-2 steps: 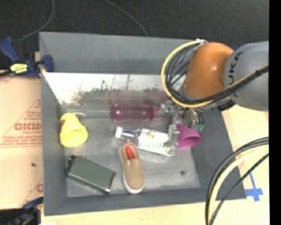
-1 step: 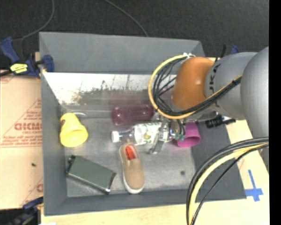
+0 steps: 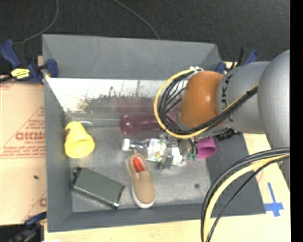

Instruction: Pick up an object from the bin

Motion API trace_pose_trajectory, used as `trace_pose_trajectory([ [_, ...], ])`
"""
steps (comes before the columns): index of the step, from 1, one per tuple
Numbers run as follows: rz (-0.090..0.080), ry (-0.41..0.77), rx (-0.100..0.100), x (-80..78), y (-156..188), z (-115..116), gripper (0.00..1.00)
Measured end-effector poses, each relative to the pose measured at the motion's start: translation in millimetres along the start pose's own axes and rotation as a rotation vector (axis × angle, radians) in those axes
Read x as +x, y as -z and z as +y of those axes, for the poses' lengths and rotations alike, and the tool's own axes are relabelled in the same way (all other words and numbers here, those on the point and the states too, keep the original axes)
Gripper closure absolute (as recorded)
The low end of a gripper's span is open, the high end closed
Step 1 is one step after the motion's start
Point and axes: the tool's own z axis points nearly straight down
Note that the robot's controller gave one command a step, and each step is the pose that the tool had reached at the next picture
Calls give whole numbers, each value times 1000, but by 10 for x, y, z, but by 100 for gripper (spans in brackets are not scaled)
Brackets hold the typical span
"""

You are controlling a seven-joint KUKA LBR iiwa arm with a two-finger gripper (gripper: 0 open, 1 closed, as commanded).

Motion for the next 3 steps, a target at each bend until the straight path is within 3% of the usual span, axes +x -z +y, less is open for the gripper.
trace_pose_trajectory([
  [1, 0, 1, 1, 1, -1, -1, 100],
  [2, 5, -17, -2, -14, 598, 42, 100],
  [3, -4, -23, -1, -184, 837, 66, 100],
])
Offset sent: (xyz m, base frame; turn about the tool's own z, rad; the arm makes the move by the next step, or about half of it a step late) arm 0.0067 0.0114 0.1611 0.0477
